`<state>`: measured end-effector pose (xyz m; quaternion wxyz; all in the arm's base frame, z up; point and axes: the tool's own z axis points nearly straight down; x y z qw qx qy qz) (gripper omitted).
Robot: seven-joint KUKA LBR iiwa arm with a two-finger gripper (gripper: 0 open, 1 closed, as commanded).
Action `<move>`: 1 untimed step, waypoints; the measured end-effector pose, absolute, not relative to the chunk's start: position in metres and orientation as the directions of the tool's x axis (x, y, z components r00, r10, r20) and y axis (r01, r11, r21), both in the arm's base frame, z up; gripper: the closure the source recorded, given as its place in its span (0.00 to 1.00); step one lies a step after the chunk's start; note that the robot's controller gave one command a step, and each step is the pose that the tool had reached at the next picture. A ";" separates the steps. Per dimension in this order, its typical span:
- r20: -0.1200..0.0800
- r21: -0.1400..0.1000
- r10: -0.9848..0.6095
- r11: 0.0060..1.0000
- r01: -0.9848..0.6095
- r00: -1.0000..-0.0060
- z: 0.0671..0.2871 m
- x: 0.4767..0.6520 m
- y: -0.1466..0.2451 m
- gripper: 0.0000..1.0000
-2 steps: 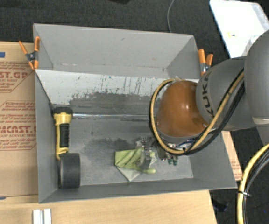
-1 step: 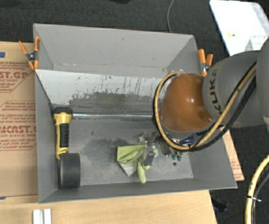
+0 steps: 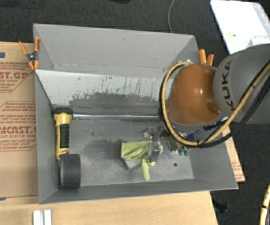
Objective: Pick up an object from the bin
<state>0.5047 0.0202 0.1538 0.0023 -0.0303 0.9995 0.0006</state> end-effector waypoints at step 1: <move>-0.010 0.001 -0.061 0.998 -0.061 -0.998 0.201 0.506 0.020 1.00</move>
Offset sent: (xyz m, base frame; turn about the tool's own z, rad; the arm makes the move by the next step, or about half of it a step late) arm 0.0010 0.0002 0.0812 -0.0003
